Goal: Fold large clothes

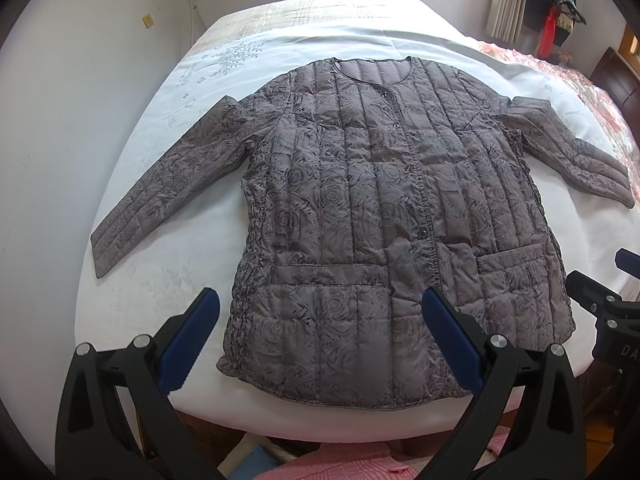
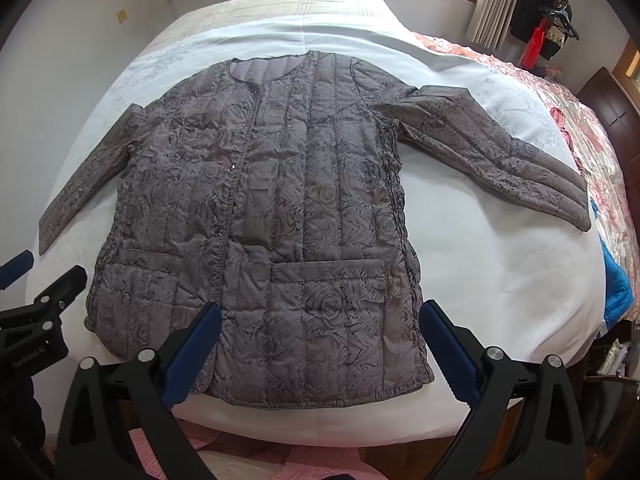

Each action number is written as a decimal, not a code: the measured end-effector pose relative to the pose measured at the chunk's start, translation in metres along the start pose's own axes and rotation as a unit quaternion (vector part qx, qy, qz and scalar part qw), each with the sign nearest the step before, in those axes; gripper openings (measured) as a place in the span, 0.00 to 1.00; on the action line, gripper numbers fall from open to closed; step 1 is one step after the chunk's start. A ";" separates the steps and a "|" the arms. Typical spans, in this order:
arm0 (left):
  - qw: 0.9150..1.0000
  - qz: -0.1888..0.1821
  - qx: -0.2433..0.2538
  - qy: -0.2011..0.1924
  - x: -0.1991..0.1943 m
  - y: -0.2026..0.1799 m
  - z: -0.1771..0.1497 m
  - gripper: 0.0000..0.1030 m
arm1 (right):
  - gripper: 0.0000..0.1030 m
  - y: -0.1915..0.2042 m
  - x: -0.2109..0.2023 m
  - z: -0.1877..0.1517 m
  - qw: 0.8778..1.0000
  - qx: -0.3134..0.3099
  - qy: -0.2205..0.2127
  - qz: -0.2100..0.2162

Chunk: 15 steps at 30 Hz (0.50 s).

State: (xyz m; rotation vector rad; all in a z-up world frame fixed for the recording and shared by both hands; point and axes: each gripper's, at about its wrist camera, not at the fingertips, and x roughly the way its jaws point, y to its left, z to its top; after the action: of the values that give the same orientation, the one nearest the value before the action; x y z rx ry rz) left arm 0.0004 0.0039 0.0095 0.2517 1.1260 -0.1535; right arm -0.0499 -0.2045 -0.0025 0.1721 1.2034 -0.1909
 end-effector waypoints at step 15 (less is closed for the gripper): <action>1.000 0.001 -0.001 -0.001 0.000 0.002 0.000 0.97 | 0.96 0.001 0.001 0.000 1.000 0.000 0.000 -0.001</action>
State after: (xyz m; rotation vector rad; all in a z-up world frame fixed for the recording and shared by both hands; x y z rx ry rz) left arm 0.0005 0.0059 0.0097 0.2511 1.1239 -0.1516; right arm -0.0499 -0.2033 -0.0031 0.1721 1.2028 -0.1924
